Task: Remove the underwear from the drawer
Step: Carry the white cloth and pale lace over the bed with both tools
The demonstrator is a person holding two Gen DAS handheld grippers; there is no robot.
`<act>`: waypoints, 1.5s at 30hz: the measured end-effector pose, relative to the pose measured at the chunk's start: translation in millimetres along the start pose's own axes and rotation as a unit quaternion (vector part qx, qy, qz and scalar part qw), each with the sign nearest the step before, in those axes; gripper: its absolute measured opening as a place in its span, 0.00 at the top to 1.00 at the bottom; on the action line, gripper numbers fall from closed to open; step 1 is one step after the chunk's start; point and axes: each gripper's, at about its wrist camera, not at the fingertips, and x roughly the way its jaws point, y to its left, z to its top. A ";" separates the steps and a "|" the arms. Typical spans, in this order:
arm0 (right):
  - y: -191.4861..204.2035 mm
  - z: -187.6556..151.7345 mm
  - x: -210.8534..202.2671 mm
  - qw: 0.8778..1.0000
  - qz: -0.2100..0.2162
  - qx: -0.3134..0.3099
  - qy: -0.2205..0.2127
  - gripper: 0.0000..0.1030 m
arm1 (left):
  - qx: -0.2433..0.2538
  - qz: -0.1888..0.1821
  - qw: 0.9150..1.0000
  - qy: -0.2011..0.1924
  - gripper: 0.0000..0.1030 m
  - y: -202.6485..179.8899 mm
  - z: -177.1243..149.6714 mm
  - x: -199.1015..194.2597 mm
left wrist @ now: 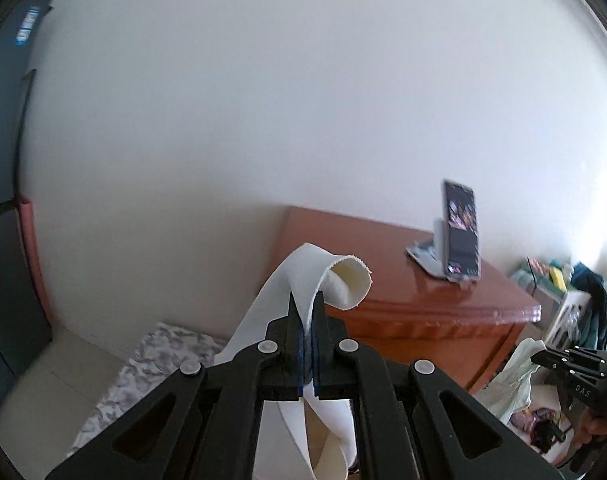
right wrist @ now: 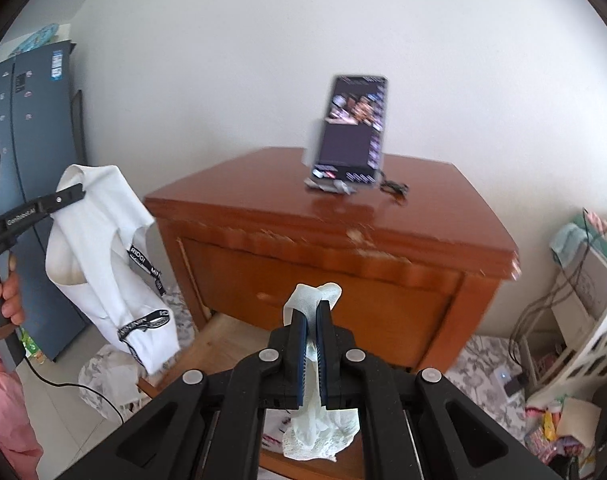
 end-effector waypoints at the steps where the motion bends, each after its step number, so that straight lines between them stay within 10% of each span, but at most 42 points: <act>1: 8.2 3.8 0.0 1.000 0.007 -0.004 -0.006 0.95 | -0.004 0.006 1.000 -0.002 0.98 8.2 1.4 -3.8; 15: 129.4 40.4 19.9 0.992 0.099 -0.067 -0.028 0.95 | -0.069 0.105 0.991 0.045 0.98 130.5 -37.1 -19.4; 34: 280.4 35.9 101.7 0.974 0.187 -0.126 0.019 0.95 | -0.126 0.124 0.978 0.110 0.97 203.7 -93.9 -2.5; 45: 313.3 -34.4 199.7 0.959 0.177 -0.139 0.172 0.95 | -0.132 0.083 0.973 0.173 0.97 194.6 -129.1 47.8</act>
